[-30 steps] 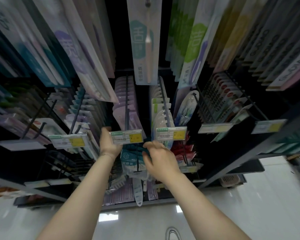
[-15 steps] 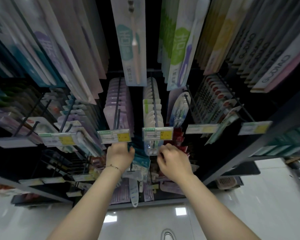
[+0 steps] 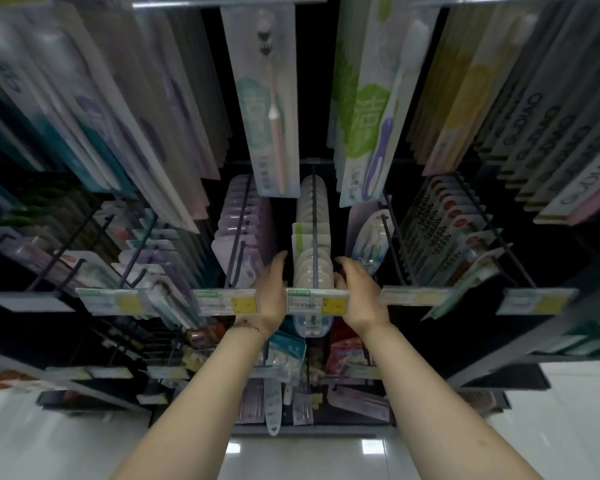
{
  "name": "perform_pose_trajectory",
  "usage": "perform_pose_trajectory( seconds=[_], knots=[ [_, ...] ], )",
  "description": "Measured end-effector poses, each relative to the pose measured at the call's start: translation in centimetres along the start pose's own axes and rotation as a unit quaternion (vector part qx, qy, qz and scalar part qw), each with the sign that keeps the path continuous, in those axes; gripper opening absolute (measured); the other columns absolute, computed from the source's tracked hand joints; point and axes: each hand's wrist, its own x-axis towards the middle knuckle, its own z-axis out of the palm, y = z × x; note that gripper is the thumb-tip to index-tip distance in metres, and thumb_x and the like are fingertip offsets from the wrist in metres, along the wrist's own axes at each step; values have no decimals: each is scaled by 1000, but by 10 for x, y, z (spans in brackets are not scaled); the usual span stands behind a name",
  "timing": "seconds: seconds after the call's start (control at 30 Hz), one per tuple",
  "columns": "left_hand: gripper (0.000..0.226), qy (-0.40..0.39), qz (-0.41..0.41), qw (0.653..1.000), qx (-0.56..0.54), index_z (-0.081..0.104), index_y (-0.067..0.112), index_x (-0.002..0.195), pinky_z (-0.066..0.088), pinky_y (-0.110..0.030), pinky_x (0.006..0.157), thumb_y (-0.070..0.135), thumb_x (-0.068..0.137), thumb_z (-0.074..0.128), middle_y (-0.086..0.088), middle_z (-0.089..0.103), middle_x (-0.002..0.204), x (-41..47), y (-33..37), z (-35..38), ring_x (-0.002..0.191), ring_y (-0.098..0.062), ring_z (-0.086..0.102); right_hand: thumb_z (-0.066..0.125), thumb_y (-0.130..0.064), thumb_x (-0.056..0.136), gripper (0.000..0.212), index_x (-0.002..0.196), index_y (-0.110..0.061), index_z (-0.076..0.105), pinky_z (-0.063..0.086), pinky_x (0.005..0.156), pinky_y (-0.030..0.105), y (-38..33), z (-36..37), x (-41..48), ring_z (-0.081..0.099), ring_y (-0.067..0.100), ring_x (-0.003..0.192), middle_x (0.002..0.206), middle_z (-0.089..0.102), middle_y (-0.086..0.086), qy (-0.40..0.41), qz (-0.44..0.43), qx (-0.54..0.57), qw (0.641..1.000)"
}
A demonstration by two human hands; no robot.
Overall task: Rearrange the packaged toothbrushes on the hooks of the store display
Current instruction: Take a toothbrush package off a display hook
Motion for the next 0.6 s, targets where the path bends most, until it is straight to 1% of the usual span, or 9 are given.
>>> perform_pose_trajectory(
  seconds=[0.07, 0.1, 0.17, 0.23, 0.3, 0.33, 0.43, 0.5, 0.6],
  knots=[
    [61, 18, 9, 998, -57, 25, 22, 154, 37, -23, 106, 26, 101, 55, -2, 43, 152, 7, -3, 2, 132, -17, 49, 41, -26, 105, 36, 139, -17, 48, 46, 95, 38, 2, 0, 9, 54, 27, 120, 137, 53, 7, 8, -15, 3, 1000],
    [54, 34, 14, 997, -73, 33, 21, 150, 38, -19, 102, 24, 102, 55, -2, 49, 147, 10, -4, 2, 129, -16, 52, 42, -27, 104, 34, 136, -17, 52, 46, 90, 37, 4, 0, 13, 55, 27, 117, 133, 55, 6, 10, -21, 4, 1000],
    [34, 68, 30, 993, -90, 50, 15, 135, 38, -6, 88, 18, 101, 54, 0, 61, 130, 13, -1, -1, 115, -12, 58, 44, -28, 103, 29, 127, -17, 58, 47, 83, 36, 6, 2, 19, 58, 26, 110, 124, 59, 5, 14, -32, 21, 999],
    [18, 80, 42, 990, -109, 58, 17, 118, 37, 1, 78, 13, 100, 55, 6, 63, 113, 13, 7, -6, 100, -5, 59, 47, -29, 102, 26, 121, -17, 61, 48, 81, 36, 9, 3, 24, 60, 25, 106, 119, 62, 4, 23, -42, 36, 998],
    [14, 76, 55, 988, -124, 58, 22, 106, 39, -1, 76, 10, 98, 56, 11, 63, 102, 16, 10, -8, 89, 4, 58, 49, -28, 101, 25, 119, -16, 63, 47, 79, 34, 11, 5, 28, 60, 23, 105, 118, 63, 4, 30, -50, 43, 997],
    [14, 72, 60, 988, -124, 58, 23, 103, 41, -4, 76, 10, 98, 57, 11, 64, 99, 17, 10, -9, 88, 5, 58, 50, -26, 101, 24, 118, -15, 63, 45, 77, 31, 11, 6, 29, 60, 22, 104, 117, 64, 4, 36, -54, 50, 997],
    [10, 77, 67, 987, -122, 63, 20, 101, 46, -20, 81, 11, 96, 60, 0, 64, 102, 22, 6, -6, 94, -9, 60, 52, -21, 100, 20, 113, -15, 65, 38, 71, 25, 12, 7, 34, 62, 19, 96, 108, 67, 5, 54, -71, 85, 992],
    [9, 83, 68, 987, -118, 65, 18, 99, 47, -25, 82, 11, 96, 60, -3, 63, 100, 22, 4, -5, 94, -13, 60, 53, -19, 99, 18, 111, -14, 66, 42, 71, 27, 12, 7, 37, 62, 17, 93, 104, 69, 5, 46, -78, 118, 989],
    [8, 87, 71, 985, -128, 66, 16, 97, 49, -29, 81, 11, 96, 60, -4, 64, 97, 21, 4, -4, 92, -14, 61, 57, -16, 97, 15, 107, -15, 68, 50, 76, 31, 13, 6, 42, 64, 17, 92, 100, 70, 4, 35, -81, 154, 984]
  ],
)
